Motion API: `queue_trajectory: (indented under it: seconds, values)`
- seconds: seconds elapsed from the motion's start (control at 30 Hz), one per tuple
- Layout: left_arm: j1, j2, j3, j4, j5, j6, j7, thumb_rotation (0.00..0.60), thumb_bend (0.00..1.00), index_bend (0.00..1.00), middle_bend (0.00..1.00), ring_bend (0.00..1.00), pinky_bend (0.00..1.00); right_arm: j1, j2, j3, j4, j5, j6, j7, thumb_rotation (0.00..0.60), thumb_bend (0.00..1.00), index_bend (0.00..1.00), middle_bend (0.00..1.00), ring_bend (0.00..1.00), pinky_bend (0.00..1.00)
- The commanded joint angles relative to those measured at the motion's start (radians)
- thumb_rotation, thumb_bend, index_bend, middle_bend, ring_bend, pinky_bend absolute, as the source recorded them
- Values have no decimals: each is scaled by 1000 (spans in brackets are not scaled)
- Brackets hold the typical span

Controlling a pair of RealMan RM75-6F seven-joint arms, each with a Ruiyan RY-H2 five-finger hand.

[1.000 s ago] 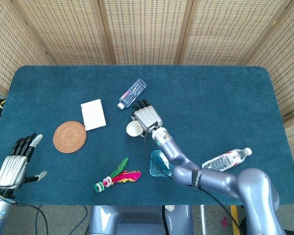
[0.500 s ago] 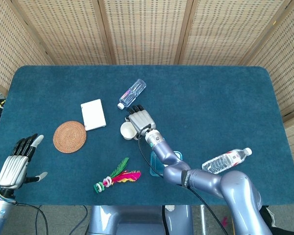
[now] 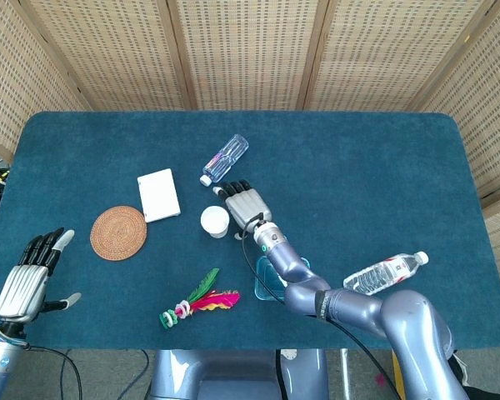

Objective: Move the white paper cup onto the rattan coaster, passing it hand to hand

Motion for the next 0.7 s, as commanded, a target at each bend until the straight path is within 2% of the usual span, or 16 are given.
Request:
queue_trajectory:
  seconds: [0.03,0.23,0.43,0.57,0.7]
  values:
    - [1,0,1,-1,1,1,2,600,103,0,0,0,0,-32,48,-26,-60,9,52,-39,600,83,0,0,0,0]
    - [5,2,4,-7,8,10,9,600,102,0,0,0,0,-154,184,-81,-241,-45,225,-54,600,83,0,0,0,0]
    - [7,2,5,-14,15,18,16,600,102,0,0,0,0,-300,315,-142,-398,-156,393,2,600,84,0,0,0,0]
    - [8,1,9,-18,25,21,22,600,103,0,0,0,0,-388,362,-182,-449,-239,496,59,600,83,0,0,0,0]
    - [10,-2,13,-23,37,28,36,600,104,0,0,0,0,-510,406,-248,-482,-378,642,146,600,83,0,0,0,0]
